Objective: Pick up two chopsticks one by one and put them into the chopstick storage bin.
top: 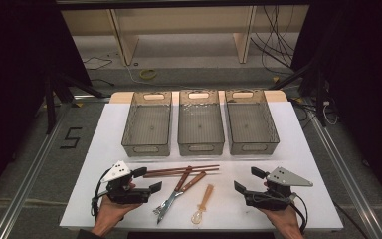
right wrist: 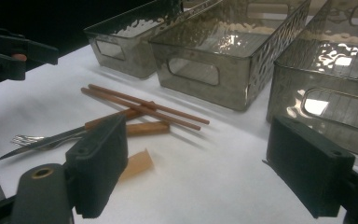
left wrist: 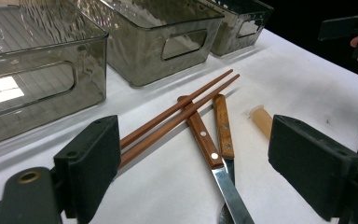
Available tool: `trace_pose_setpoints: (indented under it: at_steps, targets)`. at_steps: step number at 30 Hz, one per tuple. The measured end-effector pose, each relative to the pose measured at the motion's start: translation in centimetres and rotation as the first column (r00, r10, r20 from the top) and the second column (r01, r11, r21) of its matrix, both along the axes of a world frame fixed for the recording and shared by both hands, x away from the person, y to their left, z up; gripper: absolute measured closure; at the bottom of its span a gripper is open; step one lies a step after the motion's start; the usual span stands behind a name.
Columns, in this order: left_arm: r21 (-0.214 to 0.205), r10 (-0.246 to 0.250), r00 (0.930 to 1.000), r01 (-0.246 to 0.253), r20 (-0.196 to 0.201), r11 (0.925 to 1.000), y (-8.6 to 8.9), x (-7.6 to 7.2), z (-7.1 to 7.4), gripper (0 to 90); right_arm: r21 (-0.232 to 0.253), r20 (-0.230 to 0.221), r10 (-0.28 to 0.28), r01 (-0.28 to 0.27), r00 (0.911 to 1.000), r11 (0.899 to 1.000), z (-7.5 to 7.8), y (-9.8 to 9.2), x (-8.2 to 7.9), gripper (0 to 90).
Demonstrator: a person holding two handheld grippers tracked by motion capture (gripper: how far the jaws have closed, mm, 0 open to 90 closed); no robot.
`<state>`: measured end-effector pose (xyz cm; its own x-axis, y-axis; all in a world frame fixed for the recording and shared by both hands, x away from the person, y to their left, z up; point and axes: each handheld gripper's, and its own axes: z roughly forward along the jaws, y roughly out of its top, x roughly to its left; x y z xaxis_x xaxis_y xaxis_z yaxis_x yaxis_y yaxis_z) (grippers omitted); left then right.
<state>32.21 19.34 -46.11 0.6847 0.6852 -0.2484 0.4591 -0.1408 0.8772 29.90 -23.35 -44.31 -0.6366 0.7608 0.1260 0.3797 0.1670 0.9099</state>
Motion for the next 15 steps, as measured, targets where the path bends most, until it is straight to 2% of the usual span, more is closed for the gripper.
trace_pose_setpoints:
  at_steps: [5,8,9,10,13,15]
  targets:
    - [0.033,-0.002,0.9999,0.002,-0.015,0.9994,0.0,0.3,0.2,17.1,0.006,-0.003,-0.004,0.004,1.0,1.0,0.0,-0.2,0.1,21.7]
    - [0.08,-0.012,0.9999,0.012,-0.01,0.9967,-0.3,0.6,0.4,17.1,0.01,-0.005,-0.004,0.004,1.0,1.0,0.0,-0.2,0.1,21.8]
    - [0.088,-0.011,0.9998,0.013,-0.017,0.996,-0.4,0.7,0.5,17.0,0.011,-0.008,-0.005,0.006,1.0,1.0,0.0,-0.2,0.1,21.8]
    - [0.117,0.005,0.9991,0.0,-0.042,0.9932,-0.4,1.0,0.8,16.8,0.013,-0.01,-0.005,0.006,0.9999,1.0,0.0,-0.2,0.2,21.8]
    - [0.117,0.007,0.9994,-0.003,-0.034,0.9932,-0.4,1.2,1.2,20.1,0.012,-0.011,-0.005,0.005,0.9999,1.0,0.0,-0.2,0.2,21.8]
    - [0.142,0.005,0.9994,0.0,-0.035,0.9898,-0.5,1.5,1.5,21.7,0.012,-0.013,-0.003,0.003,0.9999,1.0,0.0,-0.2,0.2,21.8]
